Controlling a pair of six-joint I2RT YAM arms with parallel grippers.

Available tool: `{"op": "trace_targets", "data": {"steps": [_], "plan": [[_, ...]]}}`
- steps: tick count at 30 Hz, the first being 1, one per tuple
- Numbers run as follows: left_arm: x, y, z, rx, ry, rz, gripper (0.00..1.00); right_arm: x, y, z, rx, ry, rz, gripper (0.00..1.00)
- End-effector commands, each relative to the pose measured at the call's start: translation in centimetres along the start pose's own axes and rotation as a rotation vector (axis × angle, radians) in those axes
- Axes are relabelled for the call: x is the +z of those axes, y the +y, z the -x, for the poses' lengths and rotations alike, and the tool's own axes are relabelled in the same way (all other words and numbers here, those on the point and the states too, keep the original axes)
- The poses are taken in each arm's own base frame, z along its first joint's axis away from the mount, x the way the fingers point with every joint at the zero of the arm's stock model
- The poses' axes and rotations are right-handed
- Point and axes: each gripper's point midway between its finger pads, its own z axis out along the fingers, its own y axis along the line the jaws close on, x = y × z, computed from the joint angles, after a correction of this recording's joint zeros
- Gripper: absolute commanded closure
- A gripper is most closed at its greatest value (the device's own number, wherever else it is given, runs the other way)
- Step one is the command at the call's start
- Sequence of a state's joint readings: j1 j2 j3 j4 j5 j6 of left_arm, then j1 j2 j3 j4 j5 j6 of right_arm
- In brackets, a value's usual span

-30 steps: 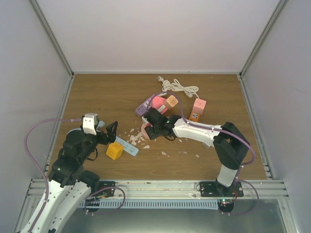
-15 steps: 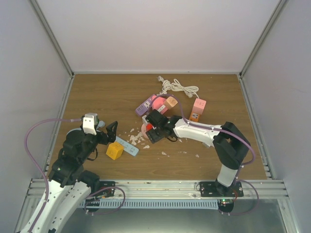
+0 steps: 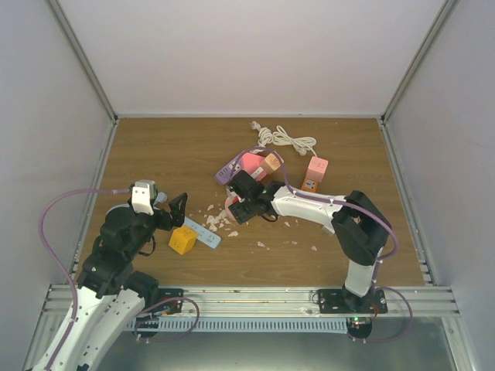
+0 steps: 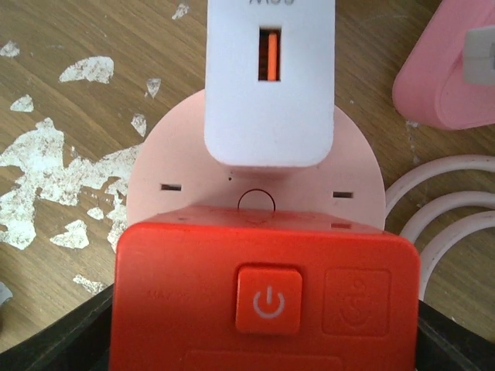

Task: Insert the plug

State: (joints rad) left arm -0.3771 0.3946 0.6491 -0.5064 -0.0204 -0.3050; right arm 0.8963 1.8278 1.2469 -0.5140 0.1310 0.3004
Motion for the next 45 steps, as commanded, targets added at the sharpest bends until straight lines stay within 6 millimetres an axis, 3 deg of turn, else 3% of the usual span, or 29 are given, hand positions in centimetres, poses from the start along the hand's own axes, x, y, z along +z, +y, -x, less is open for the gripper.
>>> {"op": "trace_targets", "data": {"steps": [1, 4, 9, 12, 15, 19, 21, 24, 25, 29, 33, 39, 45], "plan": [[0.3, 0.2, 0.1, -0.005, -0.015, 0.008, 0.01, -0.3, -0.3, 2.0, 0.002, -0.054, -0.014, 0.26], [0.3, 0.2, 0.1, -0.005, -0.014, 0.009, 0.01, -0.3, -0.4, 2.0, 0.005, -0.055, -0.02, 0.3], [0.3, 0.2, 0.1, -0.005, -0.014, 0.008, 0.01, 0.8, -0.4, 0.4, -0.003, -0.001, -0.018, 0.55], [0.4, 0.2, 0.1, -0.005, -0.012, 0.009, 0.01, 2.4, -0.3, -2.1, -0.014, 0.08, -0.016, 0.68], [0.4, 0.3, 0.0, -0.005, -0.01, 0.013, 0.01, 4.3, -0.8, -5.6, -0.018, 0.177, -0.032, 0.73], [0.3, 0.2, 0.2, -0.008, -0.013, 0.013, 0.01, 6.3, -1.6, -10.6, -0.017, 0.299, -0.061, 0.75], [-0.1, 0.2, 0.7, -0.021, -0.021, 0.017, 0.01, 6.1, -2.1, -11.1, -0.018, 0.304, -0.088, 0.71], [-0.3, -0.2, 1.7, -0.051, -0.017, 0.014, 0.01, 4.2, -2.0, -8.0, -0.008, 0.214, -0.087, 0.58], [0.2, -0.8, 1.7, -0.093, 0.026, -0.007, 0.01, 2.2, -1.7, -4.1, 0.009, 0.116, -0.075, 0.42], [1.7, -2.1, -1.0, -0.193, 0.146, -0.079, 0.01, -1.5, -1.1, 1.9, 0.029, -0.046, -0.05, 0.23], [2.6, -0.6, -4.6, -0.345, 0.251, 0.007, 0.01, -4.8, -0.3, 5.9, 0.019, -0.184, -0.004, 0.14], [2.4, 3.2, -8.1, -0.492, 0.286, 0.228, 0.01, -8.0, 0.1, 7.0, 0.01, -0.299, 0.052, 0.07], [2.5, 5.2, -13.1, -0.608, 0.425, 0.391, 0.01, -11.3, 0.4, 6.8, 0.08, -0.425, 0.139, 0.05]]}}
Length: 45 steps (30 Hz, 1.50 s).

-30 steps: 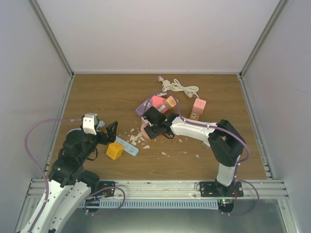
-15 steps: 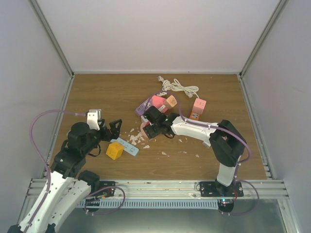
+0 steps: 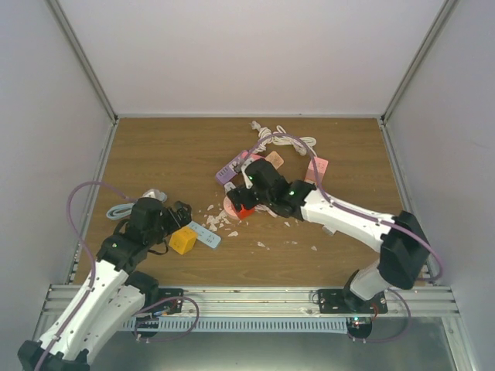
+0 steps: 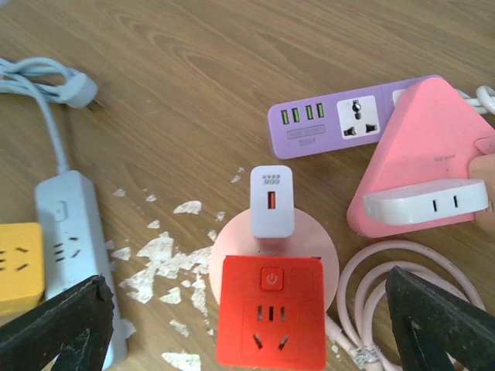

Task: Insert the plug

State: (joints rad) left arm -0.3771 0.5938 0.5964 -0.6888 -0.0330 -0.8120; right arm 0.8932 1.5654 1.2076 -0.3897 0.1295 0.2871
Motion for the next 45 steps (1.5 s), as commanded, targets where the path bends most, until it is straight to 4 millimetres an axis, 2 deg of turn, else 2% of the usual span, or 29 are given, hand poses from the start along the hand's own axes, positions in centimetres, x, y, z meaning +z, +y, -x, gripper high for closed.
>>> {"op": "trace_targets", "data": {"steps": [1, 6, 10, 12, 16, 20, 31, 35, 40, 45], "plan": [[1.7, 3.7, -2.4, -0.163, 0.064, 0.162, 0.01, -2.0, 0.9, 0.9, 0.071, -0.108, 0.086, 0.04], [2.4, 5.9, -5.0, -0.222, 0.159, 0.259, 0.01, -3.3, 2.3, 0.2, 0.129, -0.154, 0.196, 0.04], [1.6, 8.4, -5.9, -0.302, 0.159, 0.4, 0.01, -3.2, 2.2, -0.3, 0.151, -0.156, 0.2, 0.04], [1.7, 9.0, -6.0, -0.331, 0.136, 0.412, 0.01, -3.1, 2.1, -0.5, 0.157, -0.152, 0.193, 0.04], [3.3, 7.7, -7.1, -0.37, 0.162, 0.282, 0.01, -2.6, 2.1, -0.8, 0.166, -0.134, 0.19, 0.04], [4.1, 7.6, -7.9, -0.399, 0.174, 0.237, 0.05, -2.7, 2.1, -0.9, 0.175, -0.131, 0.194, 0.04], [4.0, 6.8, -6.6, -0.402, 0.098, 0.155, 0.4, -2.9, 2.4, -1.2, 0.198, -0.122, 0.202, 0.05], [3.5, 6.3, -5.9, -0.371, 0.078, 0.142, 0.45, -3.1, 2.4, -1.3, 0.205, -0.122, 0.206, 0.05], [2.5, 4.3, -4.2, -0.32, 0.036, 0.055, 0.47, -3.8, 2.7, -1.3, 0.218, -0.136, 0.231, 0.05], [1.2, 0.8, -2.7, -0.234, 0.03, -0.098, 0.48, -4.7, 3.2, -1.2, 0.237, -0.154, 0.275, 0.05]]}}
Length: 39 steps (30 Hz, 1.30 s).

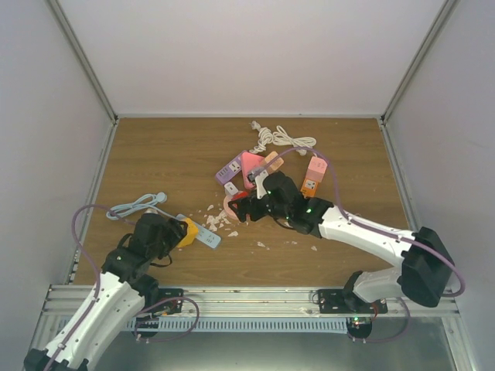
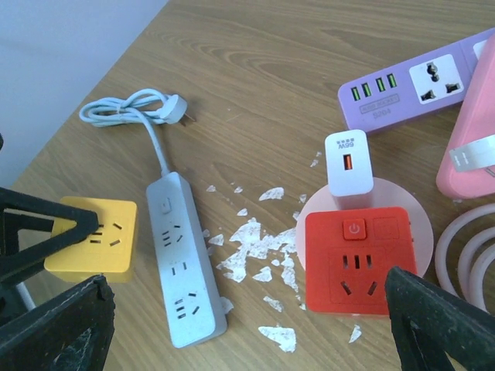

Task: Insert the plug

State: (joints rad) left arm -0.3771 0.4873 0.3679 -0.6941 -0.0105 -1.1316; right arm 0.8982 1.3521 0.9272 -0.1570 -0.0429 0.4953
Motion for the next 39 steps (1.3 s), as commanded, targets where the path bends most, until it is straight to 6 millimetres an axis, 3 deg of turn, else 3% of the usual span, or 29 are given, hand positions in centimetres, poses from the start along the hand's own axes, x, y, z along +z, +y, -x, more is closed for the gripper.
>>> {"op": "trace_targets", "data": {"steps": [1, 9, 13, 20, 24, 28, 33, 39], "plan": [[-2.5, -6.2, 1.3, 0.114, -0.03, -0.234, 0.48, -1.3, 1.5, 0.9, 0.027, -0.05, 0.075, 0.05], [-7.6, -15.6, -1.0, 0.445, 0.071, -0.689, 0.47, -3.3, 5.5, 0.1, -0.025, -0.086, 0.335, 0.04], [-9.8, -17.9, -2.3, 0.522, 0.135, -0.824, 0.47, -4.6, 7.4, -0.3, -0.051, -0.126, 0.45, 0.02], [-11.7, -19.4, -2.7, 0.534, 0.177, -0.903, 0.46, -6.6, 8.9, 0.2, -0.109, -0.209, 0.524, 0.02], [-11.8, -19.4, -3.0, 0.554, 0.198, -0.902, 0.46, -6.7, 9.0, 0.2, -0.284, -0.226, 0.483, 0.13], [-11.8, -19.2, -3.5, 0.576, 0.219, -0.902, 0.46, -6.8, 8.3, 0.0, -0.468, -0.259, 0.421, 0.13], [-11.2, -18.9, -3.8, 0.568, 0.251, -0.883, 0.46, -7.5, 9.3, 0.1, -0.667, -0.33, 0.456, 0.12], [-11.1, -18.8, -4.1, 0.535, 0.287, -0.884, 0.46, -7.2, 11.2, 0.0, -0.788, -0.367, 0.56, 0.11]]}}
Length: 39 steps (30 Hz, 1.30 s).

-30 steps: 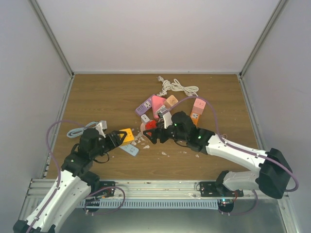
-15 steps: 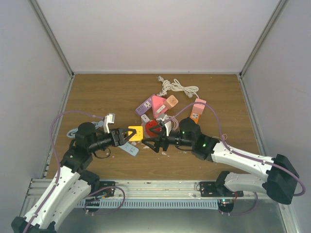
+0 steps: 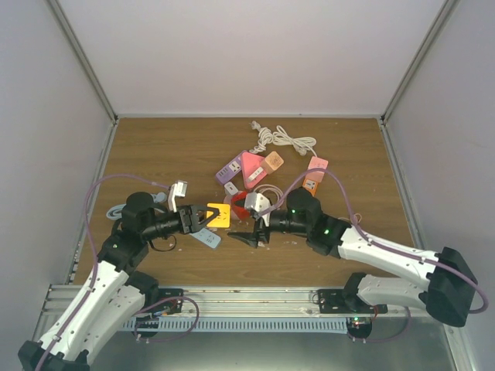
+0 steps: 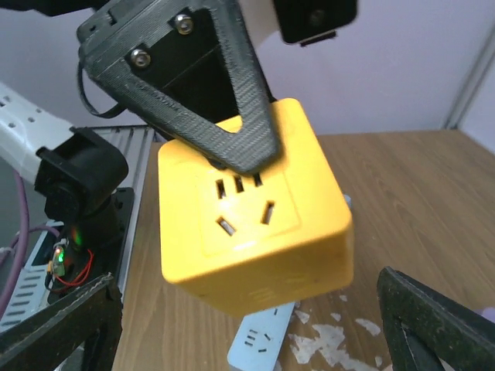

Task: Insert the plug

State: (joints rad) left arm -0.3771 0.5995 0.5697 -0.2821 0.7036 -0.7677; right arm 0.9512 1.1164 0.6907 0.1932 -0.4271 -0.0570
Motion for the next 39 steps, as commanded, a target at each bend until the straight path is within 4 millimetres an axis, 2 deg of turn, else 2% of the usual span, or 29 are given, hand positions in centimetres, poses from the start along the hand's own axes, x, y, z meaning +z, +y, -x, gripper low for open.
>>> {"op": "trace_targets", "data": {"steps": [1, 5, 8, 12, 16, 18, 23, 25, 27, 29, 32, 33, 35, 39], "plan": [[-0.3, -2.0, 0.6, 0.023, -0.004, -0.073, 0.46, 1.3, 1.0, 2.0, -0.15, -0.071, 0.086, 0.11], [-0.2, -1.8, 0.0, -0.024, 0.021, -0.079, 0.45, 2.9, 0.4, 1.7, -0.147, -0.061, 0.097, 0.2], [-0.2, -1.8, -0.3, -0.047, 0.035, -0.089, 0.43, 3.4, 0.6, 1.8, -0.193, -0.078, 0.117, 0.27], [0.0, -1.4, -0.7, -0.079, 0.047, -0.08, 0.41, 3.4, 1.4, 2.6, -0.258, -0.106, 0.179, 0.48], [-0.3, -1.2, -0.4, -0.028, 0.029, -0.046, 0.23, 3.6, 1.9, 2.2, -0.274, -0.096, 0.279, 0.72], [-0.6, -0.7, 0.3, 0.009, -0.002, 0.013, 0.18, 3.7, 1.8, 1.9, -0.257, -0.081, 0.322, 0.81], [-1.8, 0.5, 1.9, 0.092, -0.045, 0.19, 0.03, 3.4, 0.9, 1.3, -0.21, -0.058, 0.383, 0.86], [-2.5, 0.6, 3.2, 0.155, -0.066, 0.27, 0.01, 3.2, 0.4, 0.9, -0.195, -0.042, 0.398, 0.88], [-3.3, 0.1, 4.7, 0.238, -0.085, 0.333, 0.01, 2.9, -0.2, 0.3, -0.174, -0.014, 0.409, 0.9], [-3.6, -1.5, 6.1, 0.356, -0.097, 0.323, 0.01, 2.6, -0.8, -0.4, -0.153, 0.019, 0.42, 0.91], [-2.6, -5.2, 5.7, 0.547, -0.03, 0.138, 0.01, 2.0, -1.9, -1.7, -0.101, 0.066, 0.439, 0.91], [-2.3, -5.5, 5.7, 0.591, -0.009, 0.117, 0.01, 1.8, -2.3, -1.9, -0.087, 0.075, 0.44, 0.91], [-1.6, -5.5, 5.5, 0.67, 0.04, 0.103, 0.01, 1.6, -2.9, -2.5, -0.066, 0.092, 0.438, 0.91], [0.1, -3.4, 4.9, 0.807, 0.12, 0.188, 0.01, 1.2, -3.3, -3.4, -0.04, 0.121, 0.433, 0.9]]}}
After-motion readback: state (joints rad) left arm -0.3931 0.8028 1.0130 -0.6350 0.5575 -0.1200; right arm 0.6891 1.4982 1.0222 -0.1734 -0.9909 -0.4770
